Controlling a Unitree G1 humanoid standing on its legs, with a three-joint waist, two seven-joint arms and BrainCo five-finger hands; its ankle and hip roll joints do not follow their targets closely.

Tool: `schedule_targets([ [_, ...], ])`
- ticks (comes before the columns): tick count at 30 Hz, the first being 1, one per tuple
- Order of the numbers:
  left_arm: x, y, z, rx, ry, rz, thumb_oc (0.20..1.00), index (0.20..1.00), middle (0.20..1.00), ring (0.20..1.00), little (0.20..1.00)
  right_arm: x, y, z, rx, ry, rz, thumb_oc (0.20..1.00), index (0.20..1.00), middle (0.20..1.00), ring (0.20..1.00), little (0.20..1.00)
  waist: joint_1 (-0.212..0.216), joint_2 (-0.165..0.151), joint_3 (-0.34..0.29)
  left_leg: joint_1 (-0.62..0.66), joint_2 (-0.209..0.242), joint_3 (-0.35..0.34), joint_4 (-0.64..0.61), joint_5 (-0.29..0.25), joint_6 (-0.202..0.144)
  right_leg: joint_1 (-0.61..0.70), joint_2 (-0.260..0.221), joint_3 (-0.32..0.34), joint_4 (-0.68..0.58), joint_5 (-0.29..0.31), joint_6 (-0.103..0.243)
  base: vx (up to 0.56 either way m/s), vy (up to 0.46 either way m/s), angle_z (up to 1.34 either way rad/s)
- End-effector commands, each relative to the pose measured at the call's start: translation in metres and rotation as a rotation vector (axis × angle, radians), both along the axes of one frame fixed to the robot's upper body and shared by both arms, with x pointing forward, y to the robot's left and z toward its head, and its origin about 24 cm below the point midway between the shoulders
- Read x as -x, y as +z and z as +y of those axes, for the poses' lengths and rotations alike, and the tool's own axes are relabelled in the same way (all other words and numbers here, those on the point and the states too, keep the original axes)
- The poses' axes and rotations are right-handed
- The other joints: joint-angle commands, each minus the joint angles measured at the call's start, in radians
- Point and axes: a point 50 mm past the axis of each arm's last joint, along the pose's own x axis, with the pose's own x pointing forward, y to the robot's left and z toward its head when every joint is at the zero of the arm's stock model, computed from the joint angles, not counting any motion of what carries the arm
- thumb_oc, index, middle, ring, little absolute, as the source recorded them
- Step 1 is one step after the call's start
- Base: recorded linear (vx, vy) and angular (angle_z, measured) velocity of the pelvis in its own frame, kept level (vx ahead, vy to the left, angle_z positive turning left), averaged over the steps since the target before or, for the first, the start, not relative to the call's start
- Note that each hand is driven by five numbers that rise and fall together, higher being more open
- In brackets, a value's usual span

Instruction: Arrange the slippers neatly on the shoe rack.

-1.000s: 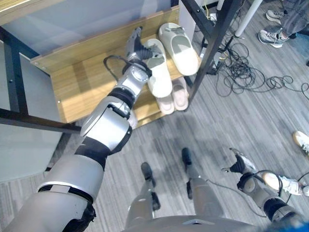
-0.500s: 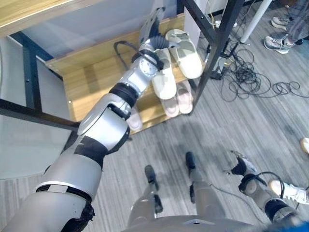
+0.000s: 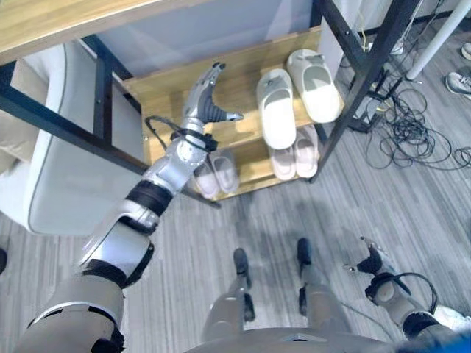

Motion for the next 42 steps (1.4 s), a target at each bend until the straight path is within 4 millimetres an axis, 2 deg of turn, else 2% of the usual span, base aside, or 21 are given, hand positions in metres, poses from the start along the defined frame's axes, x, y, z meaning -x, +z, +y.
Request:
schedule_targets([
  [1, -0.007, 0.018, -0.006, 0.009, 0.007, -0.060, 1.000, 1.000, 1.000, 1.000, 1.000, -0.017, 0.013, 0.002, 0.008, 0.005, -0.087, 1.000, 1.000, 1.000, 1.000, 1.000, -0.005, 0.004, 0.040, -0.016, 0.020, -0.093, 0.012, -0.049, -0.041, -0.010, -0.057, -0.002, 0.074, -0.149, 0.074, -0.03, 0.005, -0.03],
  [4, -0.001, -0.014, -0.020, 0.051, -0.013, 0.021, 1.000, 1.000, 1.000, 1.000, 1.000, -0.022, 0.016, 0.003, 0.010, 0.011, -0.103, 1.000, 1.000, 1.000, 1.000, 1.000, -0.002, 0.006, 0.044, -0.018, 0.018, -0.092, 0.012, -0.048, -0.039, -0.014, -0.057, 0.001, 0.079, -0.148, 0.072, -0.02, 0.002, -0.04],
  [7, 0.004, -0.037, -0.031, 0.094, -0.026, 0.084, 1.000, 1.000, 1.000, 1.000, 1.000, -0.026, 0.019, 0.004, 0.011, 0.012, -0.120, 1.000, 1.000, 1.000, 1.000, 1.000, -0.001, 0.008, 0.050, -0.018, 0.018, -0.093, 0.012, -0.048, -0.038, -0.017, -0.058, 0.003, 0.082, -0.147, 0.071, 0.00, 0.000, 0.00],
  [12, 0.008, -0.058, -0.041, 0.127, -0.026, 0.148, 1.000, 1.000, 1.000, 1.000, 1.000, -0.033, 0.024, 0.005, 0.019, 0.026, -0.148, 1.000, 1.000, 1.000, 1.000, 1.000, -0.002, 0.008, 0.053, -0.018, 0.017, -0.093, 0.012, -0.047, -0.037, -0.019, -0.058, 0.005, 0.082, -0.146, 0.071, 0.00, 0.000, 0.00],
  [27, 0.005, -0.055, -0.056, 0.161, 0.009, 0.111, 1.000, 1.000, 1.000, 1.000, 1.000, -0.037, 0.024, 0.006, 0.017, 0.019, -0.155, 1.000, 1.000, 1.000, 1.000, 1.000, -0.007, 0.001, 0.050, -0.027, 0.016, -0.098, 0.012, -0.043, -0.037, -0.030, -0.059, 0.004, 0.090, -0.148, 0.067, 0.00, 0.000, 0.00],
  [42, 0.014, -0.067, -0.094, 0.269, -0.062, 0.157, 1.000, 1.000, 1.000, 1.000, 1.000, -0.046, 0.027, 0.011, 0.007, 0.015, -0.177, 1.000, 1.000, 1.000, 1.000, 1.000, -0.012, -0.014, 0.064, -0.036, 0.014, -0.099, 0.012, -0.041, -0.034, -0.050, -0.061, 0.006, 0.103, -0.146, 0.066, 0.00, 0.000, 0.00],
])
